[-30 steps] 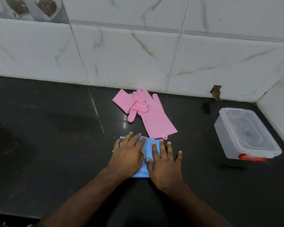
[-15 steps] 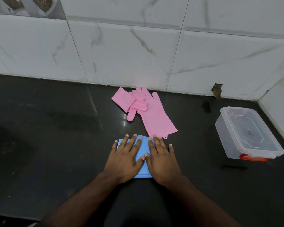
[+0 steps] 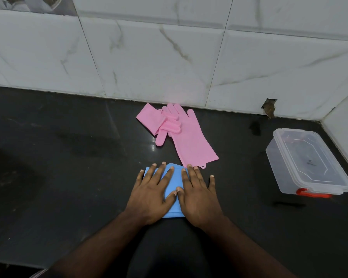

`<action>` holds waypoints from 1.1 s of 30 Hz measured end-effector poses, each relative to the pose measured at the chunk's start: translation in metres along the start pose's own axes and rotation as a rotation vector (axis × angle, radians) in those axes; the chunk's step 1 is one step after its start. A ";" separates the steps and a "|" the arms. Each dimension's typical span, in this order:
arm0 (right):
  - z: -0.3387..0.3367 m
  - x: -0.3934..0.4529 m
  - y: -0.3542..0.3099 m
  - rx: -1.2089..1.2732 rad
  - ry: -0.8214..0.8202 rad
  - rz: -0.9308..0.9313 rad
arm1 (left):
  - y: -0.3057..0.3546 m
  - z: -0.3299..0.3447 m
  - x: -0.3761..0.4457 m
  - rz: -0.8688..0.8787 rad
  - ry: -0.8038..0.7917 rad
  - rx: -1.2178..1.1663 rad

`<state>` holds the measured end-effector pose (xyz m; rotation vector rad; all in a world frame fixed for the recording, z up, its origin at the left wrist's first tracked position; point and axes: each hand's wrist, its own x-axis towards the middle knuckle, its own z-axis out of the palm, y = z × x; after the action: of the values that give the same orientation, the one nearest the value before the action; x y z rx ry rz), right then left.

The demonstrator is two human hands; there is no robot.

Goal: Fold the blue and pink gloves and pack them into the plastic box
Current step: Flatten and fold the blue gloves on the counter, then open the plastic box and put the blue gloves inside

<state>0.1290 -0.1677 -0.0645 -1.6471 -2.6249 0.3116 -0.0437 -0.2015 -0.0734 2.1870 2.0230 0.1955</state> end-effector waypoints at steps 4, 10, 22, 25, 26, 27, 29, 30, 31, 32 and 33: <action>-0.002 0.000 0.000 -0.011 -0.032 0.000 | 0.001 -0.001 0.000 -0.003 -0.017 0.006; -0.003 0.001 0.000 -0.012 -0.044 0.012 | 0.001 -0.002 0.001 -0.005 -0.011 0.003; -0.025 -0.005 0.006 0.082 -0.017 0.013 | 0.011 -0.038 0.011 -0.016 -0.234 0.055; -0.038 -0.012 0.020 0.117 0.008 0.025 | 0.030 -0.049 0.023 0.013 -0.136 0.052; -0.044 -0.014 0.027 0.119 0.019 0.033 | 0.041 -0.052 0.027 0.029 -0.087 0.032; -0.050 -0.016 0.034 0.122 0.036 0.043 | 0.053 -0.054 0.031 0.048 -0.050 0.000; -0.063 -0.021 0.051 0.135 0.069 0.065 | 0.080 -0.055 0.042 0.086 -0.020 -0.103; -0.071 -0.024 0.059 0.145 0.081 0.074 | 0.094 -0.055 0.048 0.103 -0.017 -0.172; -0.079 -0.027 0.068 0.157 0.095 0.083 | 0.109 -0.054 0.053 0.118 -0.015 -0.245; -0.088 -0.030 0.077 0.169 0.111 0.094 | 0.125 -0.054 0.059 0.131 -0.005 -0.325; -0.097 -0.034 0.088 0.175 0.130 0.109 | 0.140 -0.055 0.065 0.136 -0.001 -0.407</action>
<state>0.2345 -0.1461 0.0173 -1.6938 -2.3466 0.4098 0.0872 -0.1460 0.0076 2.0566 1.6537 0.5677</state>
